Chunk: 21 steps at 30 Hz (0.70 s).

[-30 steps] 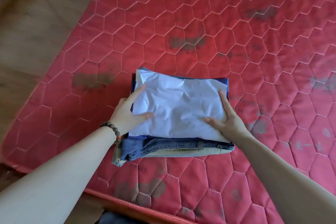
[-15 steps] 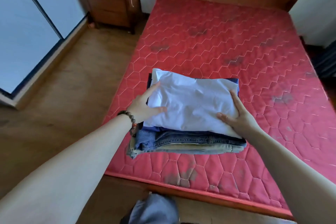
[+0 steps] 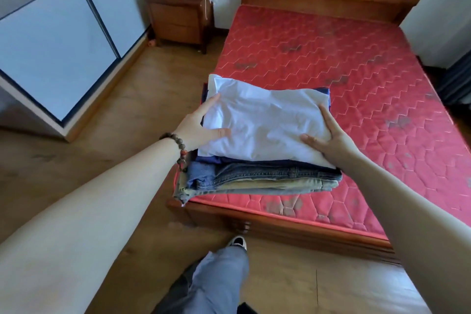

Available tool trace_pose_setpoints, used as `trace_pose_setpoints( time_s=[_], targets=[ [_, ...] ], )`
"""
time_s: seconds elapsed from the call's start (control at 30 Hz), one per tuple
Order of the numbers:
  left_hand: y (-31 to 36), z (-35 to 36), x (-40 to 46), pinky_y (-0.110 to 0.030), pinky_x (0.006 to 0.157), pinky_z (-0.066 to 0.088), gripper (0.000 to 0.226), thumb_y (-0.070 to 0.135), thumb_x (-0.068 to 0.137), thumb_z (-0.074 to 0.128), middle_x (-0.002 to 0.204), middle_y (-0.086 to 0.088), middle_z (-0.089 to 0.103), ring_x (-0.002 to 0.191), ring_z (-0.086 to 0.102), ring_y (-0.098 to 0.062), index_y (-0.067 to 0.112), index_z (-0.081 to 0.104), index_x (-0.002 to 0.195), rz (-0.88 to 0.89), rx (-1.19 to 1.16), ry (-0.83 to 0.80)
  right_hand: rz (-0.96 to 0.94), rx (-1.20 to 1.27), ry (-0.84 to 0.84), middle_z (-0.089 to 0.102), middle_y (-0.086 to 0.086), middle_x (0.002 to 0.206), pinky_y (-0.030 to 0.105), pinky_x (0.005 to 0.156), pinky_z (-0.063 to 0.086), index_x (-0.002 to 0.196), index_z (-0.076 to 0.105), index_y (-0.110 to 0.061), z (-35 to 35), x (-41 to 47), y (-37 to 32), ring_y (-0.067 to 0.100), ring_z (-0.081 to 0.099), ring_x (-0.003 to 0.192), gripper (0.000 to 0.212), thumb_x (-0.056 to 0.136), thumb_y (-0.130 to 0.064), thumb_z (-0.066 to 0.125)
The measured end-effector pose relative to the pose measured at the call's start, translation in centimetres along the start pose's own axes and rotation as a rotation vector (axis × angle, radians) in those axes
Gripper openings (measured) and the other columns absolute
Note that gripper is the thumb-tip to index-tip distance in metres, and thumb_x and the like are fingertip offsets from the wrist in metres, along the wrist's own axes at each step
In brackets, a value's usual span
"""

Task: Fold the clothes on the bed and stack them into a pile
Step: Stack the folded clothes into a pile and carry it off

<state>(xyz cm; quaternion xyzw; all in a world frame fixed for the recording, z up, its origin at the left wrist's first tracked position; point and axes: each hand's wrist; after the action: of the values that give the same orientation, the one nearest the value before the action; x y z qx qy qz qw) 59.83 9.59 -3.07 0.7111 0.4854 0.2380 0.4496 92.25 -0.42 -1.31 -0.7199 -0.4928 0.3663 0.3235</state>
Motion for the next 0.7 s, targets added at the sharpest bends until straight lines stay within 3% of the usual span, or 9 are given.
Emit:
trace_pose_setpoints(
  time_s=[0.13, 0.23, 0.3, 0.47, 0.7],
  targets=[
    [-0.8, -3.3, -4.6, -0.024, 0.11, 0.021, 0.1, 0.062, 0.065, 0.077, 0.144, 0.038, 0.021, 0.132, 0.017, 0.012, 0.053, 0.02, 0.147, -0.018, 0.004, 0.028, 0.0, 0.02, -0.043, 0.055, -0.011, 0.128, 0.035, 0.083, 0.056, 0.131, 0.018, -0.074, 3.3, -2.6, -2.2, 0.014, 0.065, 0.097, 0.089, 0.064, -0.063, 0.076],
    [-2.0, -6.1, -7.1, -0.019, 0.105, 0.02, 0.097, 0.056, 0.07, 0.078, 0.151, 0.033, 0.021, 0.13, 0.018, 0.013, 0.05, 0.02, 0.148, -0.033, 0.014, 0.074, -0.006, 0.0, -0.048, 0.057, -0.023, 0.117, 0.011, 0.06, 0.05, 0.132, 0.019, -0.072, 6.0, -3.3, -4.3, 0.0, 0.063, 0.088, 0.086, 0.069, -0.06, 0.076],
    [-3.0, -8.0, -8.2, -0.017, 0.103, 0.02, 0.096, 0.053, 0.072, 0.079, 0.151, 0.033, 0.021, 0.129, 0.018, 0.015, 0.05, 0.021, 0.148, -0.039, 0.005, 0.099, -0.008, -0.006, -0.055, 0.056, -0.027, 0.112, 0.007, 0.054, 0.046, 0.133, 0.02, -0.071, 7.9, -3.2, -5.9, -0.002, 0.062, 0.086, 0.085, 0.07, -0.058, 0.076],
    [-6.3, -14.0, -8.7, -0.017, 0.103, 0.022, 0.095, 0.051, 0.072, 0.079, 0.139, 0.039, 0.021, 0.128, 0.018, 0.014, 0.05, 0.022, 0.148, -0.076, -0.029, 0.154, -0.04, -0.032, -0.12, 0.057, -0.017, 0.12, 0.011, 0.06, 0.048, 0.137, 0.02, -0.068, 13.3, -0.6, -10.8, 0.003, 0.064, 0.09, 0.087, 0.072, -0.055, 0.077],
    [-13.9, -25.9, -4.3, -0.015, 0.101, 0.02, 0.094, 0.051, 0.073, 0.078, 0.139, 0.039, 0.02, 0.127, 0.016, 0.015, 0.05, 0.021, 0.148, -0.103, -0.03, 0.188, -0.086, -0.048, -0.167, 0.055, -0.011, 0.127, 0.02, 0.073, 0.048, 0.138, 0.018, -0.067, 24.4, 7.7, -18.2, 0.009, 0.062, 0.096, 0.088, 0.071, -0.058, 0.075]
  ],
)
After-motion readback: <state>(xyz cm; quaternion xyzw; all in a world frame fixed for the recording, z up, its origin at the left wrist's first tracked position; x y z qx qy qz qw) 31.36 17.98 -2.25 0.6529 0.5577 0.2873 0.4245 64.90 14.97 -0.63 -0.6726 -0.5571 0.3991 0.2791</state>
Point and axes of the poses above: each hand's wrist, its own x-axis towards the middle knuckle, its own z-axis out of the palm, y = z × x
